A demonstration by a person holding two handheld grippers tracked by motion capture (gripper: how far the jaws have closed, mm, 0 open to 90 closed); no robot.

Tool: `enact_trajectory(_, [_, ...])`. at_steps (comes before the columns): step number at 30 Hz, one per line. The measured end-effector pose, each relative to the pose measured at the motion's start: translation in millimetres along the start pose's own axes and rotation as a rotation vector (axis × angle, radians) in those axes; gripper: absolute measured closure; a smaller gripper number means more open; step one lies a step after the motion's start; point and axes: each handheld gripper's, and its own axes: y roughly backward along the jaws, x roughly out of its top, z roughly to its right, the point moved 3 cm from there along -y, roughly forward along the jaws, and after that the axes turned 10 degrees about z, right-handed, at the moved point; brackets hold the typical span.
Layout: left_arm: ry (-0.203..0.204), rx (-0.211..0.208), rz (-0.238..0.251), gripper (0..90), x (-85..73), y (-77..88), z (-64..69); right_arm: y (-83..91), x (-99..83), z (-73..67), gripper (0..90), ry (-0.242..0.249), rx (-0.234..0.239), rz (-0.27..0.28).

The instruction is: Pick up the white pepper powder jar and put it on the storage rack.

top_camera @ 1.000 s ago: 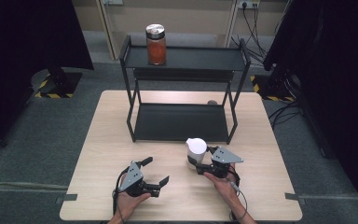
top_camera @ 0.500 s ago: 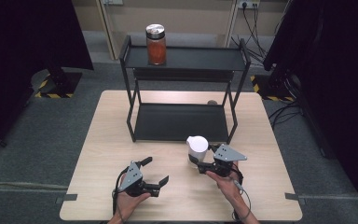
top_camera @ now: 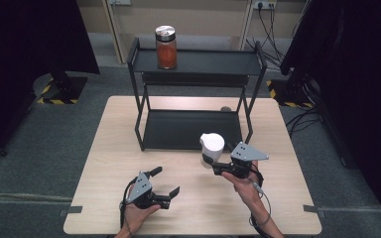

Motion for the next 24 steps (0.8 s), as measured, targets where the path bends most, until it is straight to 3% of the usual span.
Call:
enact_trajectory(20, [-0.016, -0.002, -0.002, 2.4, 0.6, 0.2, 0.8, -25.8, 82.7, 19.6, 30.8, 0.025, 0.016, 0.013])
enact_trajectory(24, [-0.019, -0.002, -0.001, 2.4, 0.8, 0.5, 1.0, -32.2, 97.8, 24.7, 30.8, 0.006, 0.022, 0.018])
